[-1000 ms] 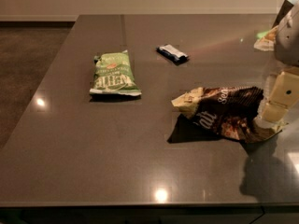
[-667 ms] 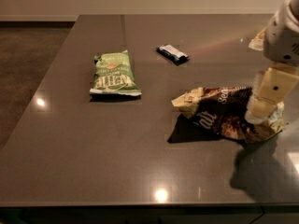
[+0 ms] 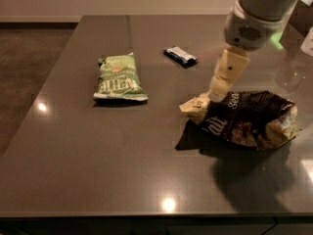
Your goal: Move rxbar blueberry near green jalapeno chip bag
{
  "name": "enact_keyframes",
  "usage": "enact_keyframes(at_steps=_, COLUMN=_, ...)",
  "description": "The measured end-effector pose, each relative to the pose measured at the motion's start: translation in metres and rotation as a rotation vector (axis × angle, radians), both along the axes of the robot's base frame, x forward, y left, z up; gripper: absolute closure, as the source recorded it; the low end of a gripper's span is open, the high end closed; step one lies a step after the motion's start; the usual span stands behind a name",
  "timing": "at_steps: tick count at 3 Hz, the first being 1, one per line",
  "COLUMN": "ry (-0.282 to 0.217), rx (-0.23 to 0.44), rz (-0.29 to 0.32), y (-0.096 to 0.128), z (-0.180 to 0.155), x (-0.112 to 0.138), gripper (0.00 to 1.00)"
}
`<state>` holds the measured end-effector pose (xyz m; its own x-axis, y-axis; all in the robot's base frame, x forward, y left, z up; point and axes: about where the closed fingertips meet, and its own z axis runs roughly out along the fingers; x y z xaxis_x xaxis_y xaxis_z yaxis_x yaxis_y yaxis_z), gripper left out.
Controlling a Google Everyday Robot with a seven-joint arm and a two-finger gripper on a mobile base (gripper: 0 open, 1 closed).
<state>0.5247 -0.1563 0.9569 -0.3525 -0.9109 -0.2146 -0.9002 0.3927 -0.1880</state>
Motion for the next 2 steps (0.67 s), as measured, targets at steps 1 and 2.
enact_keyframes(at_steps=1, ry=0.004, rx=0.087, rz=-0.104, y=0.005, z=-0.015, x=0.060, gripper=0.00)
enact_keyframes(at_steps=2, ry=0.004, rx=0.143, rz=-0.165, y=0.004, z=-0.027, x=0.095, gripper=0.00)
